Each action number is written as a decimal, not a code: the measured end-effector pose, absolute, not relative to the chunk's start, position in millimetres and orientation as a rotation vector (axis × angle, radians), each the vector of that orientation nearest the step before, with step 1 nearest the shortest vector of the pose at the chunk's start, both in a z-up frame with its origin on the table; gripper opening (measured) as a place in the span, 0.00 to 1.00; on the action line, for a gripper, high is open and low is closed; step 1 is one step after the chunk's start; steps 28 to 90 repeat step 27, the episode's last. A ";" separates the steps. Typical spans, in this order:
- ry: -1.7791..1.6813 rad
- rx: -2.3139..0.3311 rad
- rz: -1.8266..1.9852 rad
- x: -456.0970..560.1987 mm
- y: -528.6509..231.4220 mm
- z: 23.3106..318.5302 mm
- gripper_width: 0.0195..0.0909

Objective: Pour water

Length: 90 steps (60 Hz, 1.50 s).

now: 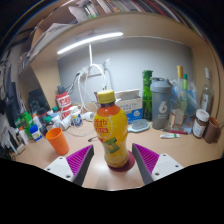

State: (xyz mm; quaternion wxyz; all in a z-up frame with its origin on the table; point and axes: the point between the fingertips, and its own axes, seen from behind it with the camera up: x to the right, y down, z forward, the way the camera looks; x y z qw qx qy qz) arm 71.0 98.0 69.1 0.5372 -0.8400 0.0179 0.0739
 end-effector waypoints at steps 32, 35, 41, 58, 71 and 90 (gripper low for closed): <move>0.047 -1.988 0.011 31.1 -97.1 188.1 0.90; 0.047 -1.988 0.011 31.1 -97.1 188.1 0.90; 0.047 -1.988 0.011 31.1 -97.1 188.1 0.90; 0.047 -1.988 0.011 31.1 -97.1 188.1 0.90; 0.047 -1.988 0.011 31.1 -97.1 188.1 0.90; 0.047 -1.988 0.011 31.1 -97.1 188.1 0.90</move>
